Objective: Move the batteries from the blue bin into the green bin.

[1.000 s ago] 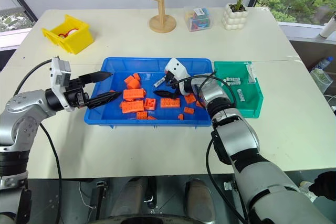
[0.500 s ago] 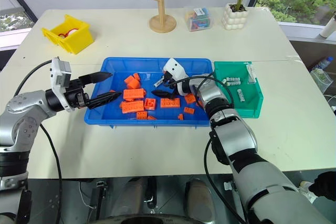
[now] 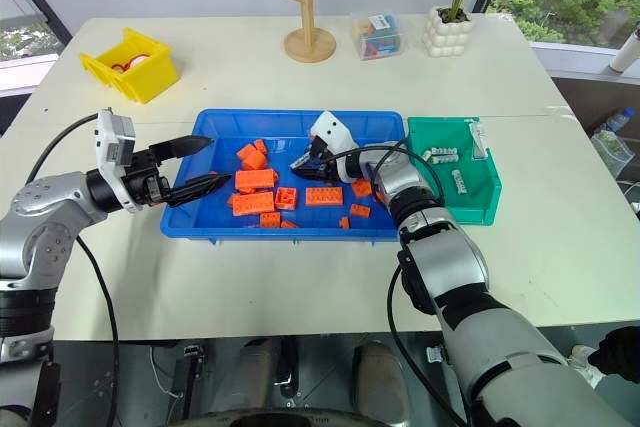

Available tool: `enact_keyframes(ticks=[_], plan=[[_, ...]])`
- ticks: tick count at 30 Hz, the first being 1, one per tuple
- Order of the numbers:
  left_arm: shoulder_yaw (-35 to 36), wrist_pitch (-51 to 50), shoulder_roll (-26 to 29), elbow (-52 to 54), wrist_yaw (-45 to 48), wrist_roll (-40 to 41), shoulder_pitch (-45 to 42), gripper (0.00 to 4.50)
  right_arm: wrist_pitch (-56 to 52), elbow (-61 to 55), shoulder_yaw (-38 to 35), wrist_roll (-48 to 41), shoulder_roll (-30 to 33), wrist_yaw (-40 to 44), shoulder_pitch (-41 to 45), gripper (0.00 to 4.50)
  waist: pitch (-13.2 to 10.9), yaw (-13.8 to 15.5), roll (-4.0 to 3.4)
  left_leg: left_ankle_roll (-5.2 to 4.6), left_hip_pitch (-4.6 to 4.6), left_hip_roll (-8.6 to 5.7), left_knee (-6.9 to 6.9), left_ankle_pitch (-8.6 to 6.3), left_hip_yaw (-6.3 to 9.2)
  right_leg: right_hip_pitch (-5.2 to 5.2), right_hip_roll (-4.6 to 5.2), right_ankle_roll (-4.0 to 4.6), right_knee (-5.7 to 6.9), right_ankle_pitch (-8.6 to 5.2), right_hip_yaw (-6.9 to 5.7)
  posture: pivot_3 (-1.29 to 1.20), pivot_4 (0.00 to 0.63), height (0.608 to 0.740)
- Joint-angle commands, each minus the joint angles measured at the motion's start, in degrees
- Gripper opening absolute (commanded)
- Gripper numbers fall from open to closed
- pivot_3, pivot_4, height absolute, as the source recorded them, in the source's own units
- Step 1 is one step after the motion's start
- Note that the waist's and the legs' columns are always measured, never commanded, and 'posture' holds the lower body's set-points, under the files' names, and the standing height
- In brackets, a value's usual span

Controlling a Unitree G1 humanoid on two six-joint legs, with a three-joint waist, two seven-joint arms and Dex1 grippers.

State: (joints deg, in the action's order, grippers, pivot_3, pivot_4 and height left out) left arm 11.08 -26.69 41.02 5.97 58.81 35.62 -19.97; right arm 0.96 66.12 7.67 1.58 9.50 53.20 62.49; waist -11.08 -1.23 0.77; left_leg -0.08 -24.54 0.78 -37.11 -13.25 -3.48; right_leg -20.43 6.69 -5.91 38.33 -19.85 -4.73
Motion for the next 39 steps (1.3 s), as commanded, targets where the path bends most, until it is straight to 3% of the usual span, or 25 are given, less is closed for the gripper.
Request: enact_keyframes(ticks=[1, 8, 17, 28, 35, 39], plan=[[1.6, 1.0, 0.2, 1.8, 0.0, 0.7, -0.1, 4.5, -0.3, -0.9, -1.3, -0.5, 0.4, 0.5, 2.1, 2.19, 0.0, 0.0, 0.0, 0.0, 0.0, 0.0, 0.0, 0.0, 0.0, 0.0, 0.0, 0.0, 0.0, 0.0, 0.0, 0.0, 0.15, 0.739], [0.9, 1.0, 0.0, 0.5, 1.2, 1.0, -1.5, 4.5, -2.2, -7.4, -3.6, -2.7, 5.4, 3.7, 3.8, 2.19, 0.0, 0.2, -0.02, 0.0, -0.01, 0.0, 0.0, 0.0, 0.0, -0.01, 0.01, 0.0, 0.0, 0.0, 0.0, 0.0, 0.15, 0.739], [-2.5, 1.9, -2.3, -5.3, 5.3, -0.2, -8.3, 4.5, -14.0, -28.8, -7.6, -7.1, 18.8, 8.2, 0.0, 2.19, 0.0, 0.3, -0.02, -0.01, -0.02, -0.01, 0.01, 0.0, -0.02, -0.01, 0.02, 0.0, -0.02, 0.0, -0.01, 0.0, 0.15, 0.739], [-6.9, 4.9, -5.7, -13.6, 10.3, -3.1, -15.2, 4.5, -25.6, -47.0, -15.8, -11.1, 37.6, 7.1, -17.8, 2.19, 0.0, 0.5, -0.01, -0.03, -0.02, -0.03, 0.02, -0.01, -0.08, 0.01, 0.03, 0.0, -0.08, 0.0, -0.02, 0.0, 0.15, 0.739], [-7.2, 6.4, -6.5, -16.7, 11.3, -4.4, -16.7, 4.5, -31.1, -54.6, -19.2, -14.4, 40.4, 5.0, -26.6, 2.19, 0.0, 0.5, -0.02, -0.03, 0.01, 0.03, 0.01, -0.01, -0.16, 0.01, 0.02, 0.0, -0.1, 0.0, -0.01, 0.0, 0.15, 0.739], [-6.9, 6.7, -6.6, -17.1, 11.1, -4.7, -16.7, 4.5, -32.5, -56.2, -19.2, -15.9, 40.1, 4.8, -28.8, 4.06, 0.0, 0.7, -0.02, -0.03, 0.0, 0.02, -0.02, -0.01, -0.15, 0.02, 0.04, -0.01, -0.1, 0.0, -0.01, 0.0, 0.15, 0.739]])
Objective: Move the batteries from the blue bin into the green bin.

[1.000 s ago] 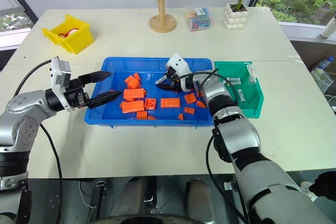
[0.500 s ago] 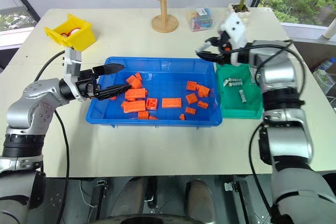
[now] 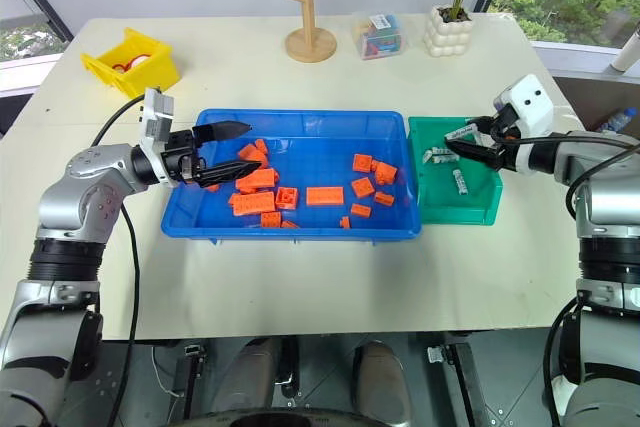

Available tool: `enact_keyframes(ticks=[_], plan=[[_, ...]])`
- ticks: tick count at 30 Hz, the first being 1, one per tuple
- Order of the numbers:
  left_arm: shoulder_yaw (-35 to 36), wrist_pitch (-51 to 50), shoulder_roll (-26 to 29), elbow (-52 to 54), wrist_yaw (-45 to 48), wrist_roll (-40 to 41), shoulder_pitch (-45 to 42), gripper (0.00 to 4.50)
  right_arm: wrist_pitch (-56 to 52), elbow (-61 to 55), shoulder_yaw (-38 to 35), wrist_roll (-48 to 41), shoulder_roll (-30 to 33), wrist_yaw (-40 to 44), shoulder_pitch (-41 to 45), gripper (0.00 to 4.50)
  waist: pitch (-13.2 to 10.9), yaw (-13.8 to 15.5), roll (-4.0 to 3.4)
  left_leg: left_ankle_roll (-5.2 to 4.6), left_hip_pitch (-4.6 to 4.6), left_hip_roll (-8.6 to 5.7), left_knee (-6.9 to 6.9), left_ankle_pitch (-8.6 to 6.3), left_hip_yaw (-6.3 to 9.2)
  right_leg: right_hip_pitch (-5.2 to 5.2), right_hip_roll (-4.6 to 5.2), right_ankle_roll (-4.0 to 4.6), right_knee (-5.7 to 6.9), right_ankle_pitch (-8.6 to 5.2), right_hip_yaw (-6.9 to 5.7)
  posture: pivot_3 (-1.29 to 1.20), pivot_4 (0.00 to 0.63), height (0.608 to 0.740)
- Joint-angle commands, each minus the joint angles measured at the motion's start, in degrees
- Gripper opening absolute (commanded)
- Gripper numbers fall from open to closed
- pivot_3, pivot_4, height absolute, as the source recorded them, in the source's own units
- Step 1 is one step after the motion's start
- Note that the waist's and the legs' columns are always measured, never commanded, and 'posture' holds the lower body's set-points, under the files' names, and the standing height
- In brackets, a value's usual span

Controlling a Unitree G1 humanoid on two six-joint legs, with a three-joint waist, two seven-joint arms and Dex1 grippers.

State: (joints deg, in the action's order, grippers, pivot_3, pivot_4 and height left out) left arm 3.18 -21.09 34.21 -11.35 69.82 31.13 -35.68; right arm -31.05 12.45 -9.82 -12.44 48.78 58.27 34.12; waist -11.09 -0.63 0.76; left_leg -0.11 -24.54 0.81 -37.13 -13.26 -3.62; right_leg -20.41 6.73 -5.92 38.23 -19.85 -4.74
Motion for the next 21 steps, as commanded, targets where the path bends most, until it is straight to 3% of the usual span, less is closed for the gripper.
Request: enact_keyframes(ticks=[1, 8, 21], plan=[[1.2, 1.2, 0.3, 0.3, 0.0, -0.3, -1.0, 4.5, -0.6, -2.7, -1.6, -2.2, 0.8, -0.3, -0.6, 4.46, 0.0, 0.1, 0.0, 0.0, 0.0, -0.01, 0.0, 0.0, 0.0, 0.01, 0.0, 0.0, 0.0, 0.0, 0.0, 0.0, 0.15, 0.739], [3.7, 2.1, 0.5, 1.1, -3.0, -0.5, -0.1, 4.5, 2.9, 1.5, -2.8, -2.1, -0.9, -4.8, 2.0, 4.46, 0.0, 0.0, 0.0, 0.0, 0.0, -0.02, -0.01, 0.0, 0.02, 0.02, 0.01, 0.0, 0.0, 0.0, 0.0, 0.0, 0.15, 0.739], [20.0, 4.2, 3.1, 1.0, -18.2, 1.7, 3.1, 4.5, 27.5, 29.3, -12.3, -2.5, -5.6, -23.6, 9.9, 4.46, 0.0, -0.2, 0.02, 0.0, 0.01, -0.02, -0.01, 0.0, 0.02, 0.03, 0.03, 0.0, 0.0, 0.0, -0.01, 0.0, 0.15, 0.739]])
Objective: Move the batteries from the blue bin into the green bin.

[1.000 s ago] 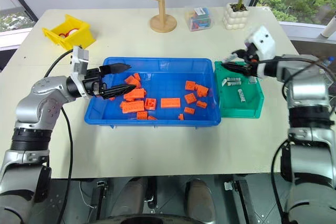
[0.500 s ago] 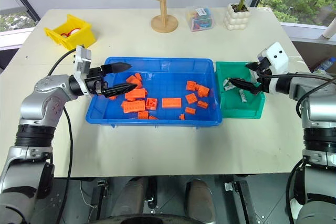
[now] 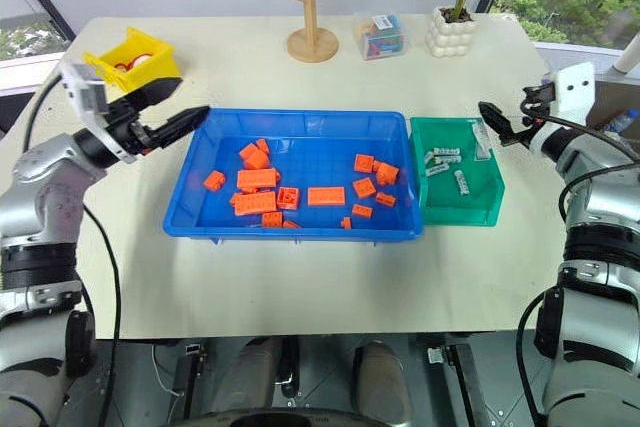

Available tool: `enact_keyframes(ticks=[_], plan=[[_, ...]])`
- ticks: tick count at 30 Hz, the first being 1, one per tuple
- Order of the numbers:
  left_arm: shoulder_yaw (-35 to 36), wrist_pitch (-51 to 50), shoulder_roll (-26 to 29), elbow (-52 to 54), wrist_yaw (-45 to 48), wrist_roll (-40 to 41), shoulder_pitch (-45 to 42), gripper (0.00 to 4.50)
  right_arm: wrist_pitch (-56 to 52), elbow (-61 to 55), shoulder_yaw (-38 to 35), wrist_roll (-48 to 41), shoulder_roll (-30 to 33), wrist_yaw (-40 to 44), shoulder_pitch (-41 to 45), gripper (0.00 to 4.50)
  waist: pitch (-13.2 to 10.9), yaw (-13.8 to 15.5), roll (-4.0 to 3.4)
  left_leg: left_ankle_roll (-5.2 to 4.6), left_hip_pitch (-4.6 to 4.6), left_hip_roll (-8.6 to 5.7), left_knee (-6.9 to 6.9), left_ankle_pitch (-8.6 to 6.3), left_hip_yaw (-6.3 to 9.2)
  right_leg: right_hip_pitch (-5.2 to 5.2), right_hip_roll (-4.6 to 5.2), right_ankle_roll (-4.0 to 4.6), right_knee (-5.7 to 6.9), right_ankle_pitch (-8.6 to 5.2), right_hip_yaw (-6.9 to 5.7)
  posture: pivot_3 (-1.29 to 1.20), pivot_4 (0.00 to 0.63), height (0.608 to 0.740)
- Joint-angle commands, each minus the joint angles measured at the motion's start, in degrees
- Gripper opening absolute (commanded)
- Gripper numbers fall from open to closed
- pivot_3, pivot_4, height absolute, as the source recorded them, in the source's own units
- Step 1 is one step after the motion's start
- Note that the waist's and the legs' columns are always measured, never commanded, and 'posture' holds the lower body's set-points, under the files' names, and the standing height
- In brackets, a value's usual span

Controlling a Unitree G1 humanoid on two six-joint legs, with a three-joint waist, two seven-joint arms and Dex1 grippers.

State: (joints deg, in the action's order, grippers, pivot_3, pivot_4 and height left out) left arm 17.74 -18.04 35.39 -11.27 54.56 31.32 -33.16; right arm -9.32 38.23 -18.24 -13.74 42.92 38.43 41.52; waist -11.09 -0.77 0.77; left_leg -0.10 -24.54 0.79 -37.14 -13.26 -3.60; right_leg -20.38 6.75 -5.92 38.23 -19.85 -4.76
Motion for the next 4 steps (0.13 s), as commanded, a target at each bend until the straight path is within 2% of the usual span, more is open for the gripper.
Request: enact_keyframes(ticks=[1, 4], plan=[[6.7, 1.3, 2.4, 0.6, -3.8, 1.6, 1.1, 4.5, 7.1, 5.2, -4.6, -1.5, 0.2, -4.9, 3.0, 4.46, 0.0, -0.1, 0.0, 0.0, 0.0, 0.0, 0.0, 0.0, 0.0, 0.0, 0.0, 0.0, 0.0, 0.0, 0.0, 0.0, 0.15, 0.739], [11.1, 2.8, 3.9, -0.7, -6.5, 1.2, 4.1, 4.5, 12.0, 9.9, -5.8, -1.2, 0.1, -7.6, 3.2, 4.46, 0.0, -0.1, 0.0, 0.0, 0.0, 0.01, 0.02, 0.0, -0.01, -0.01, 0.0, 0.0, 0.0, 0.0, 0.0, 0.0, 0.15, 0.739]])
